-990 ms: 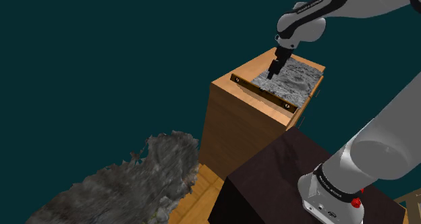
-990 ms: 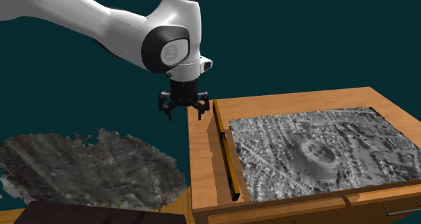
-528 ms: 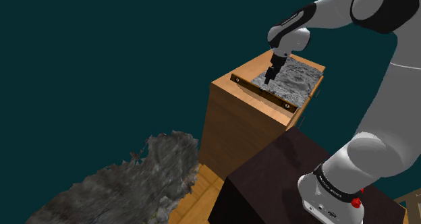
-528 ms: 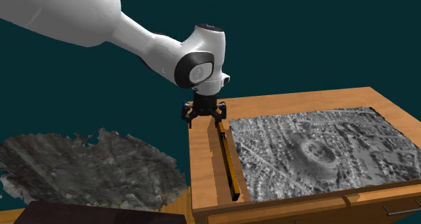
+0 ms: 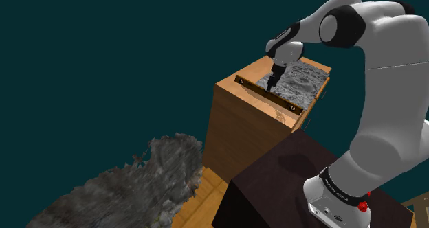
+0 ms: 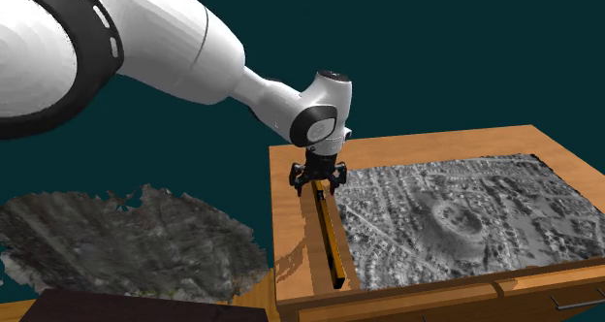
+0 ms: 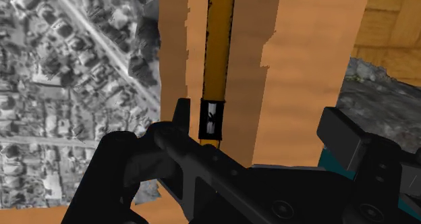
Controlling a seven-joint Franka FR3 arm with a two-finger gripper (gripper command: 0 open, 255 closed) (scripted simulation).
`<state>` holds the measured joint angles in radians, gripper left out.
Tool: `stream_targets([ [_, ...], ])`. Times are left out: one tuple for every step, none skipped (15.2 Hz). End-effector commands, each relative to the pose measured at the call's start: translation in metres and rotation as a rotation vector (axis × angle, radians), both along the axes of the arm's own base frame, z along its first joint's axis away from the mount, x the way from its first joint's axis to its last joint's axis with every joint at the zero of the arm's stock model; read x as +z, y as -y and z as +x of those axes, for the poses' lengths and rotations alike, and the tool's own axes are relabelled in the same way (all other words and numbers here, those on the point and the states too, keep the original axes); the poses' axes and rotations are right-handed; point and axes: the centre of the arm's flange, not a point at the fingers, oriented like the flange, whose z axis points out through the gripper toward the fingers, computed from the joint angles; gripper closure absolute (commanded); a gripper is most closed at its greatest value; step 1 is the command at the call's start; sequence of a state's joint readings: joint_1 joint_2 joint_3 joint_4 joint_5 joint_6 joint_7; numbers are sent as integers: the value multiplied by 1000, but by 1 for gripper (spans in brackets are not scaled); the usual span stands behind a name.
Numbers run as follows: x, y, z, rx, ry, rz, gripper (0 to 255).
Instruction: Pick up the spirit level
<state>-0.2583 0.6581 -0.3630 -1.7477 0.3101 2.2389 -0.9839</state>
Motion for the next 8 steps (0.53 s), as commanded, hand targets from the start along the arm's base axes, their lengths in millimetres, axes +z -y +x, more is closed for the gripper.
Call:
stream_targets([
  [-22, 12, 10, 6, -7, 3, 0],
  [-28, 16, 13, 7, -9, 3, 0],
  [-33, 16, 13, 7, -9, 3, 0],
  [-39, 16, 13, 7, -9, 3, 0],
  [-44, 16, 13, 7, -9, 3, 0],
  [-49, 16, 13, 7, -9, 3, 0],
  [-54, 16, 13, 7, -9, 3, 0],
  [-60, 16, 13, 7, -9, 3, 0],
])
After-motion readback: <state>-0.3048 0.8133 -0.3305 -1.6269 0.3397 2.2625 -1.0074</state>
